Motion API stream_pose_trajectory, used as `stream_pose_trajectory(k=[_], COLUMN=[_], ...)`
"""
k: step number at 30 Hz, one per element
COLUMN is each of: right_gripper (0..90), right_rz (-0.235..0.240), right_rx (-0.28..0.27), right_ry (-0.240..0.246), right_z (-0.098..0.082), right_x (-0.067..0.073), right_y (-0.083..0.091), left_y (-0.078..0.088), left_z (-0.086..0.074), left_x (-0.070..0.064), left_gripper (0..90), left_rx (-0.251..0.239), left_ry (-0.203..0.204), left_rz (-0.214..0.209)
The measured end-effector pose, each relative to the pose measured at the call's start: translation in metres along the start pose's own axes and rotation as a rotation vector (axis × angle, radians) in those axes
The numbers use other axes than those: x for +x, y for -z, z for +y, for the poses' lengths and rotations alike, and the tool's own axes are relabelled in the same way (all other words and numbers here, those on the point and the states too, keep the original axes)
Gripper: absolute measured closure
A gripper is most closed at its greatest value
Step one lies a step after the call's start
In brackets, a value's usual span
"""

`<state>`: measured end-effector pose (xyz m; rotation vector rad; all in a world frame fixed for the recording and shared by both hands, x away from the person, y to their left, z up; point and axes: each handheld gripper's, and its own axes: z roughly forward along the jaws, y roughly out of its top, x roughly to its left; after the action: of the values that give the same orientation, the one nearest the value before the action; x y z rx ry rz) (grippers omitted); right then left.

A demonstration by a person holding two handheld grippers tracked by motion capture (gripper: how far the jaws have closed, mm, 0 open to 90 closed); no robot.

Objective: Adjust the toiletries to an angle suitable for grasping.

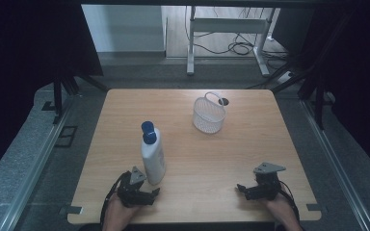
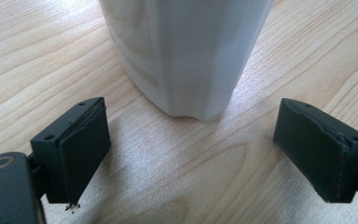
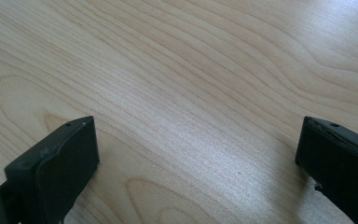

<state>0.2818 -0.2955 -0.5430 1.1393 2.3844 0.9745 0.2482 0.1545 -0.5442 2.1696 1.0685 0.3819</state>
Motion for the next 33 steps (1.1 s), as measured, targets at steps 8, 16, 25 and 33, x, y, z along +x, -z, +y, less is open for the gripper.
stream_pose_trajectory(k=[8,16,25,33], right_gripper=[0.0,0.0,0.0,0.0], right_rz=[-0.002,-0.002,-0.003,-0.002], right_rx=[0.000,0.000,0.000,0.000], right_ry=[-0.002,-0.002,-0.001,-0.002], right_z=[-0.0001,-0.0001,-0.0001,-0.0001], right_x=[0.0003,0.0003,0.0003,0.0003], right_y=[0.0000,0.0000,0.0000,0.0000], left_y=[-0.0002,-0.0002,0.0000,0.0022], left_z=[0.0001,0.0001,0.0003,0.0012], left_x=[0.0000,0.0000,0.0000,0.0005], left_gripper=[10.0,10.0,10.1,13.1], left_rx=[0.000,0.000,0.003,0.016], left_ry=[0.000,-0.001,-0.001,0.000], left_rz=[-0.001,-0.001,-0.001,-0.001])
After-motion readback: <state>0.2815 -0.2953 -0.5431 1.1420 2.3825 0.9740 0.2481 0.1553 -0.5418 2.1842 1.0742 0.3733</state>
